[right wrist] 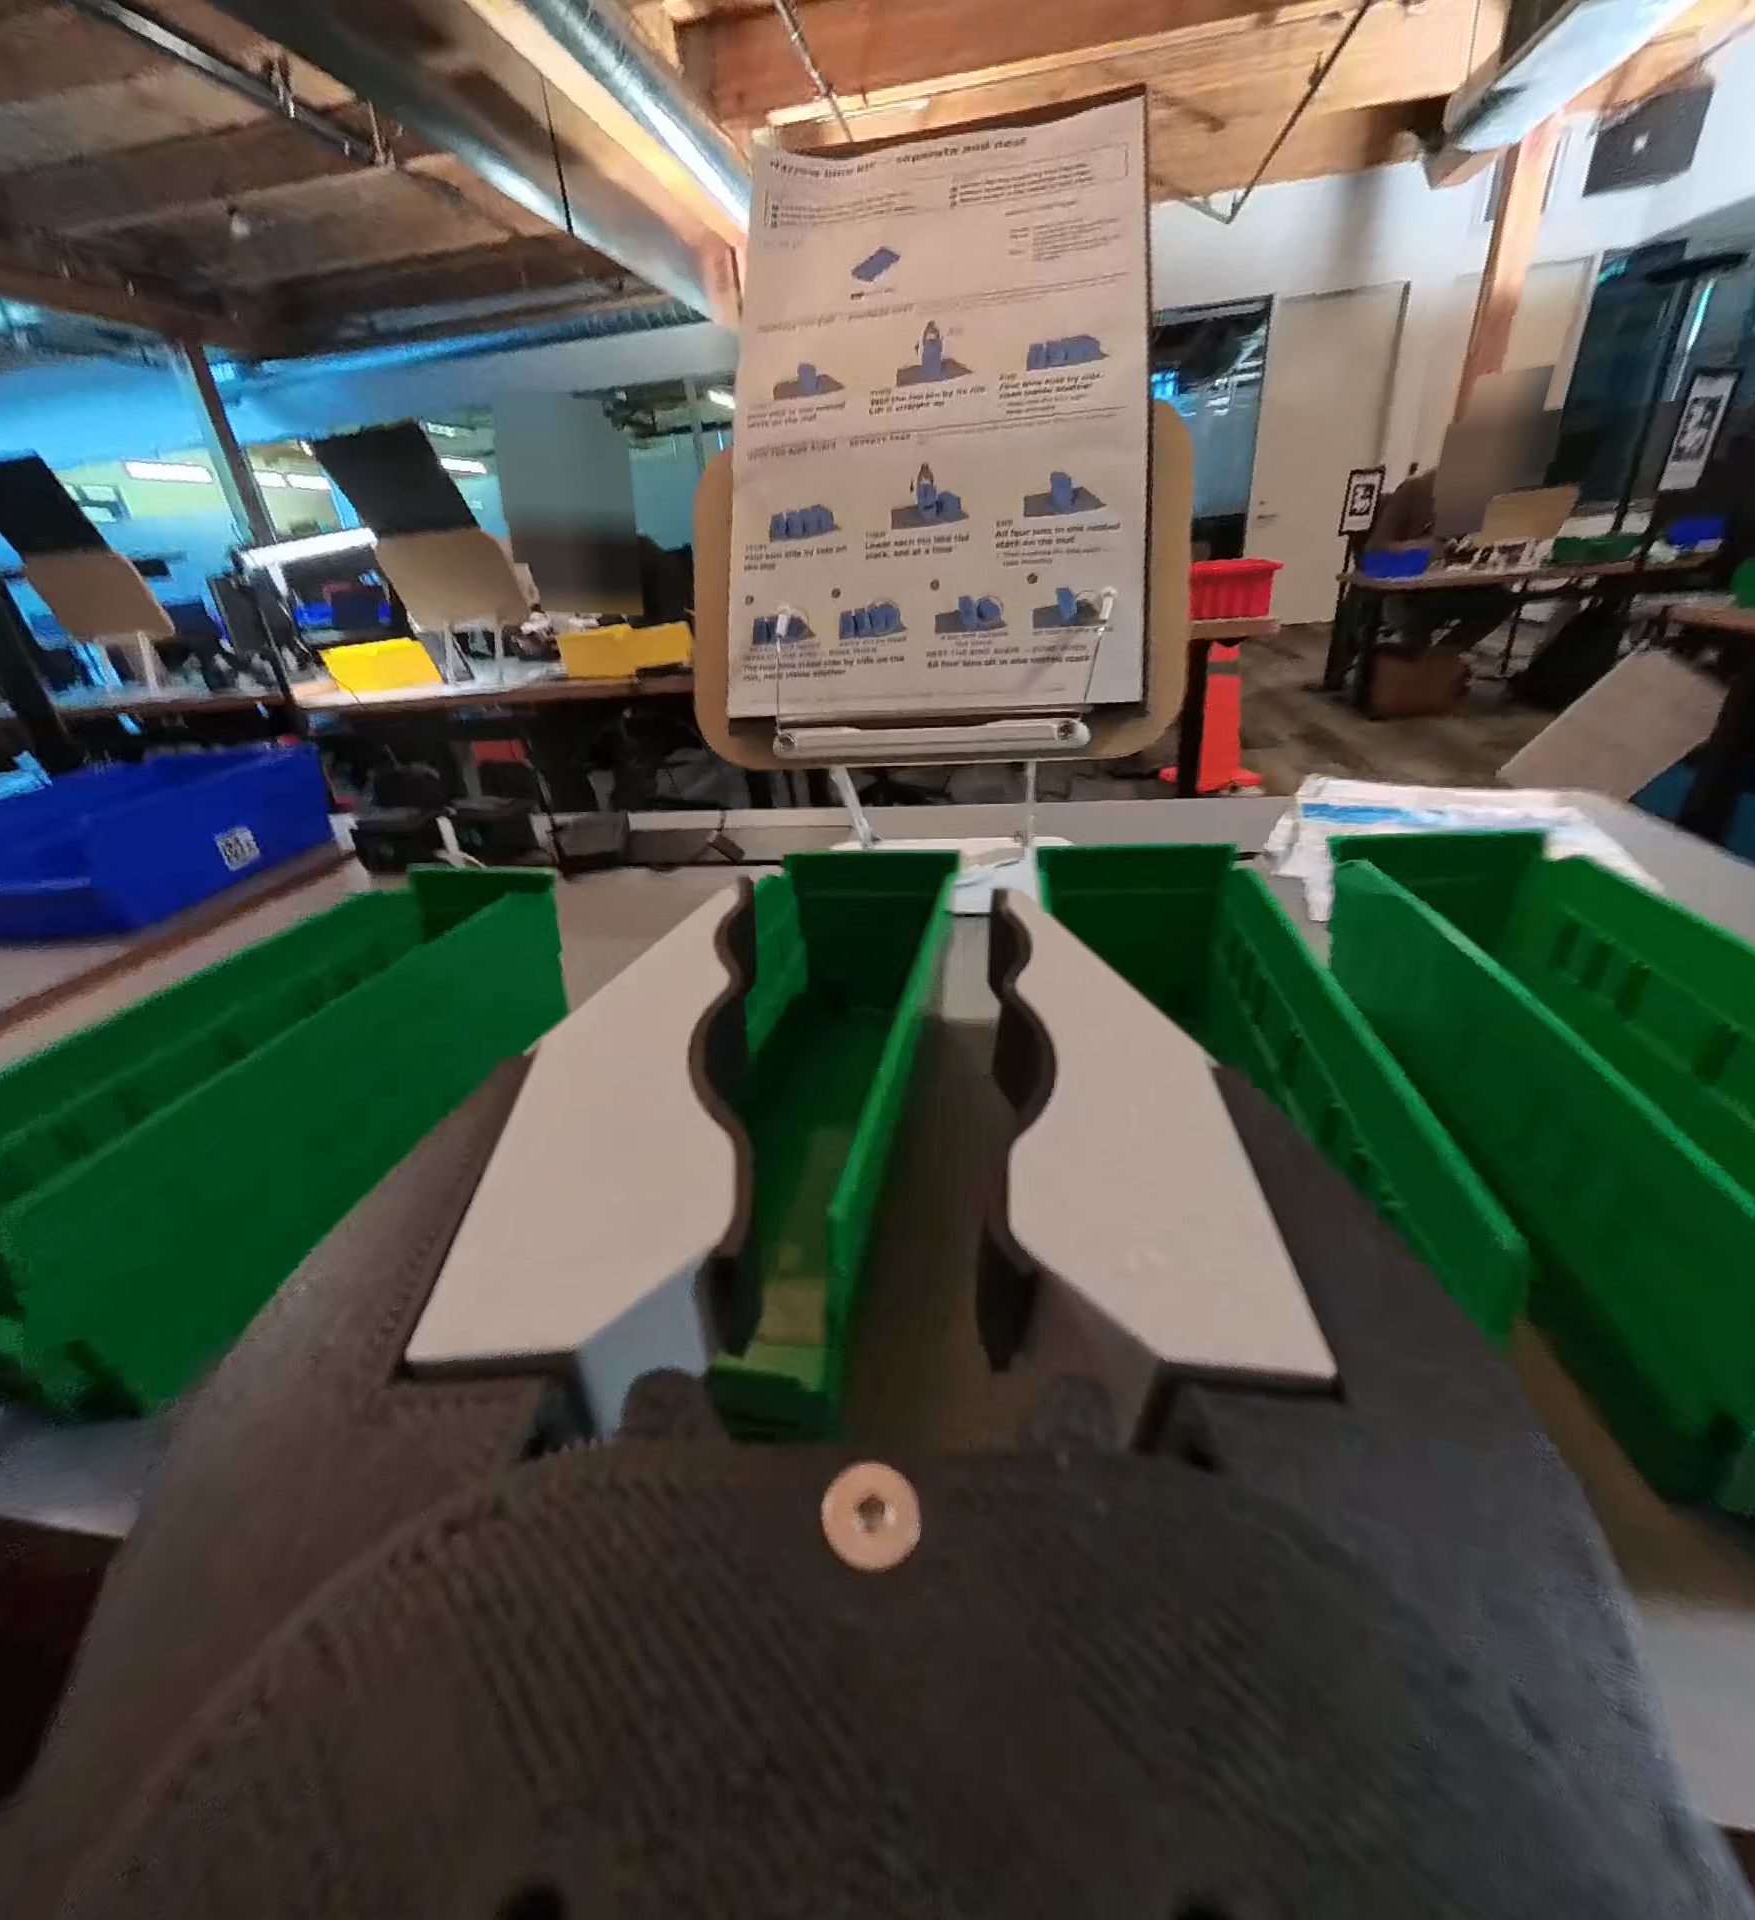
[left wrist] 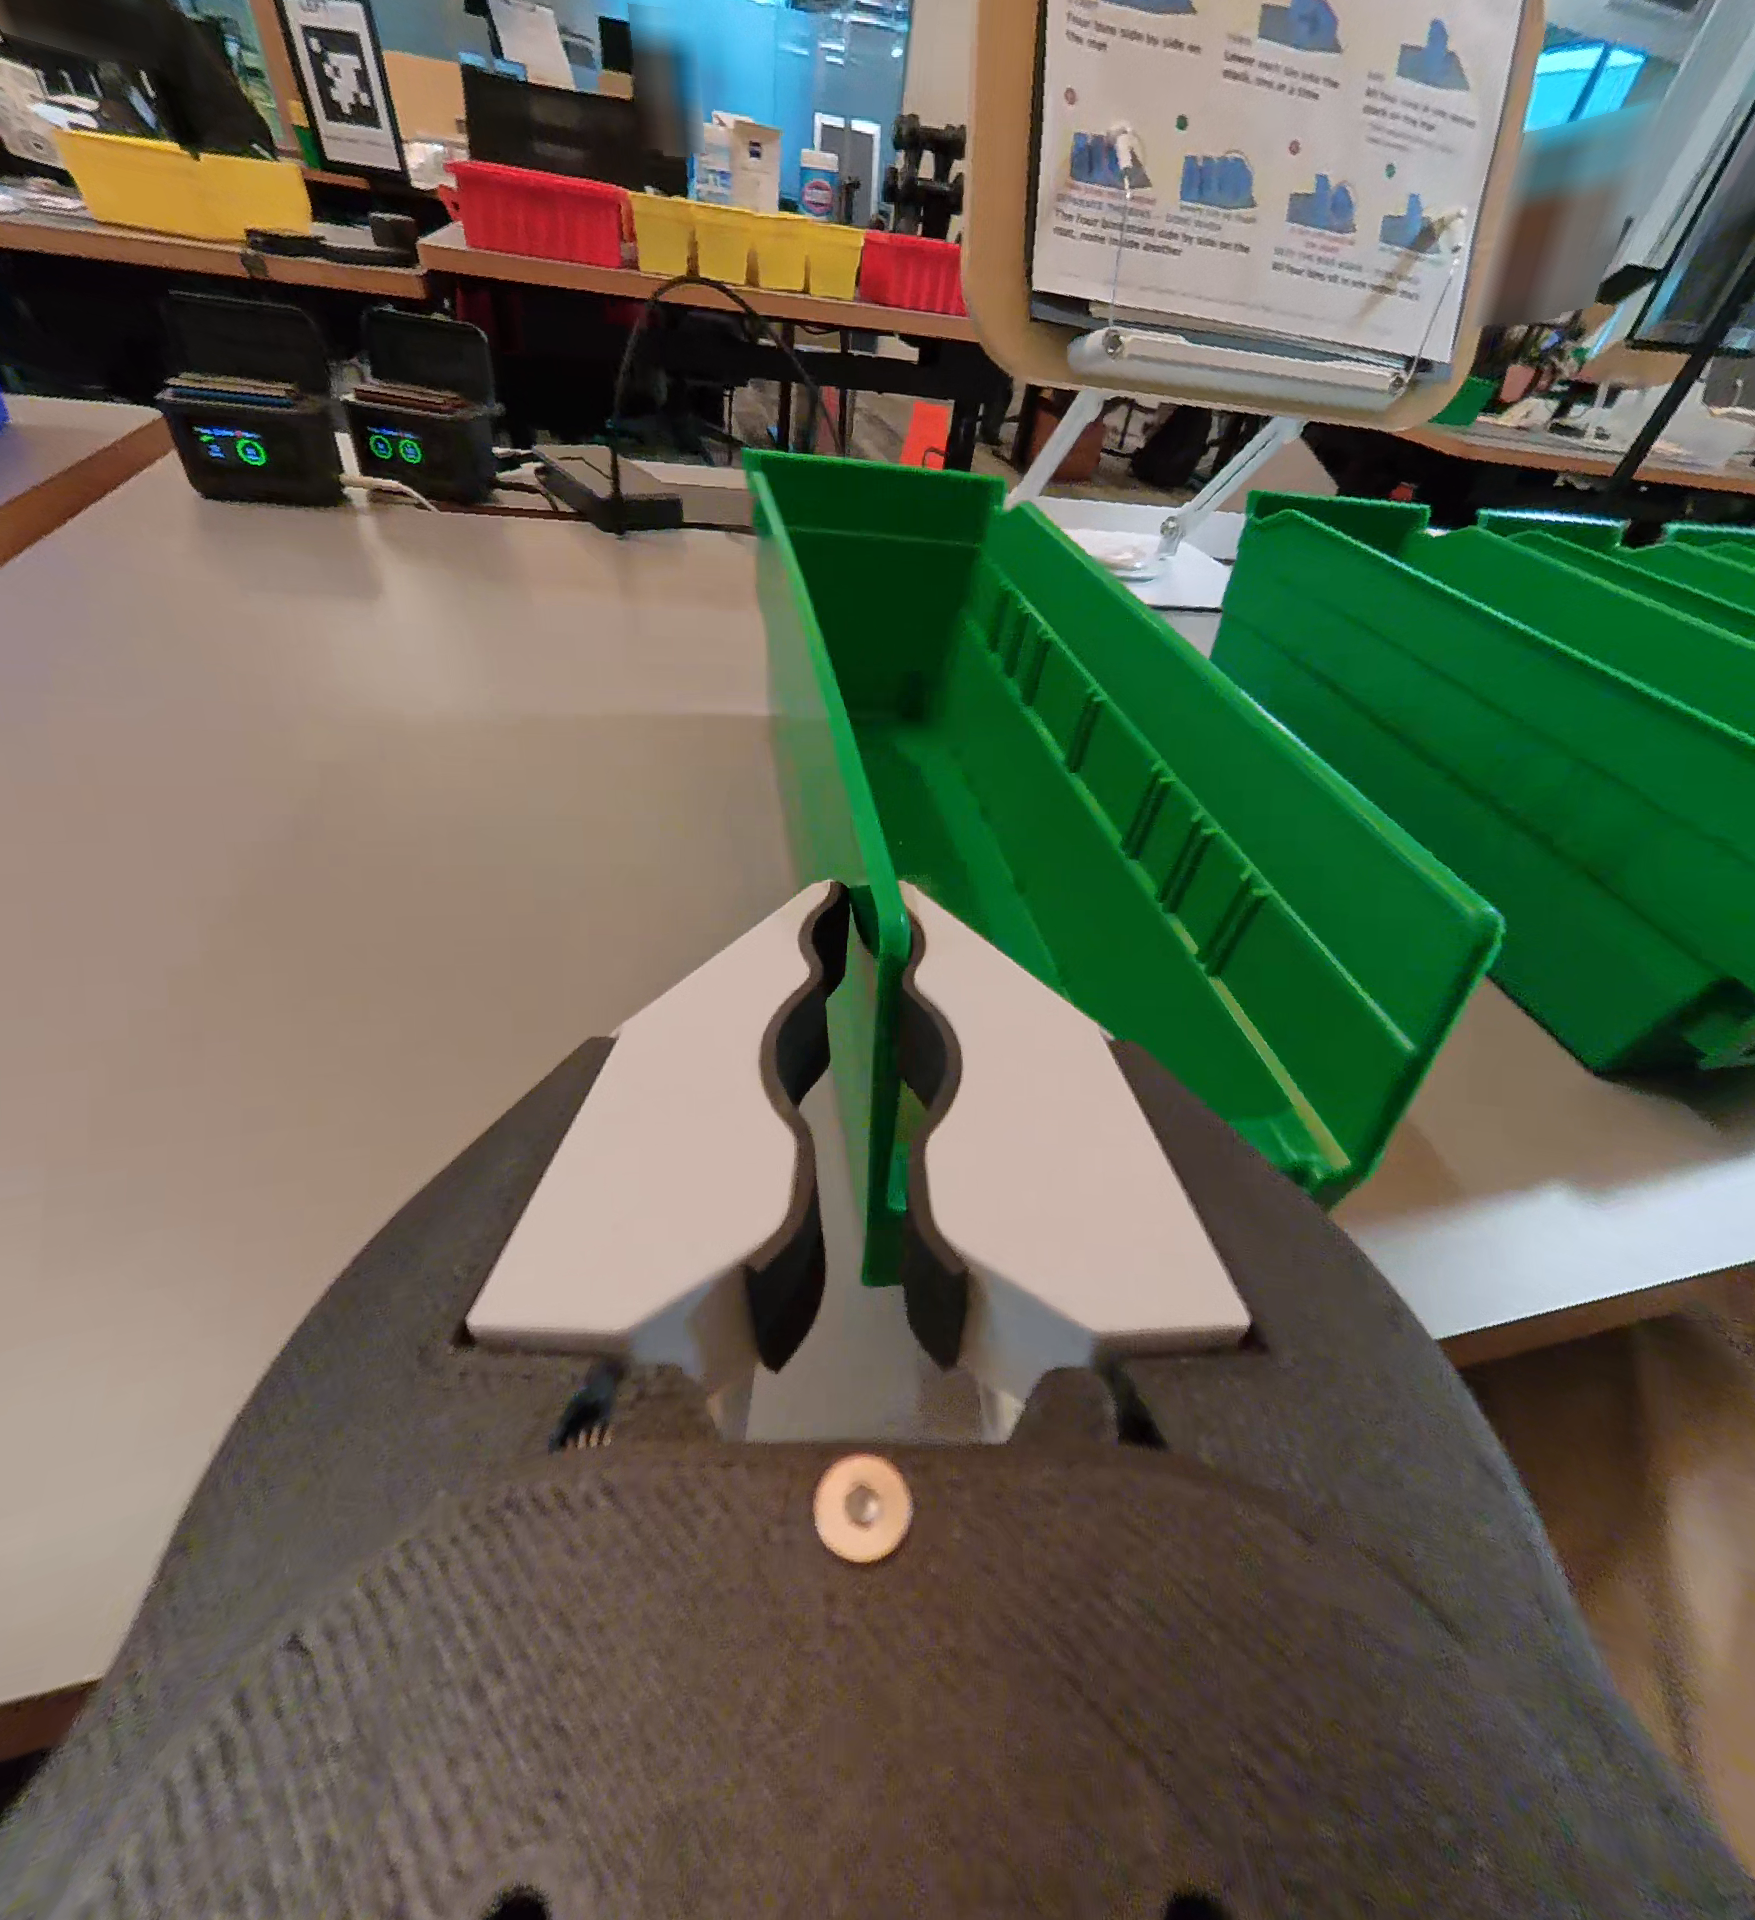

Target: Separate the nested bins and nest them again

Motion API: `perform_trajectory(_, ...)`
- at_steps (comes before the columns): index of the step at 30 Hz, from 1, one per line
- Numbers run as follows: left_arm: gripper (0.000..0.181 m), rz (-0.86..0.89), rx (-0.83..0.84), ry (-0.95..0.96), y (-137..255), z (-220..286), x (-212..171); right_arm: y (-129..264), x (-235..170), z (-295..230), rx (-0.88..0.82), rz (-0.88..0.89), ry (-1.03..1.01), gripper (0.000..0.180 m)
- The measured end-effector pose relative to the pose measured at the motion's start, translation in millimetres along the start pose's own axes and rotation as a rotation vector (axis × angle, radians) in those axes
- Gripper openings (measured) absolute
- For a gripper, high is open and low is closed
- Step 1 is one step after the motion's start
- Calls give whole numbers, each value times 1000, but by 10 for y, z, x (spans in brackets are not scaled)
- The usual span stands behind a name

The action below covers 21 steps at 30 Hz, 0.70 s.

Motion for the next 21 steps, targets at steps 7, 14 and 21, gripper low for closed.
perform_trajectory(7,0,52,126,83,-48,81,-1,355,-258,418,-50,40,172,30)
perform_trajectory(14,0,118,273,95,-144,10,35,429,-456,604,-14,-7,53,26)
perform_trajectory(21,0,126,276,162,-250,17,46,498,-577,736,-7,-49,-22,27)
Point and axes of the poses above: each gripper's, where its closed fingertips meet, y back along the fingers, x out of its top, z = x × y across the jaws, the point moved 1 cm from there along y, back along the fingers, and after that the axes turned 8 degrees about y, right-handed, at the moved point
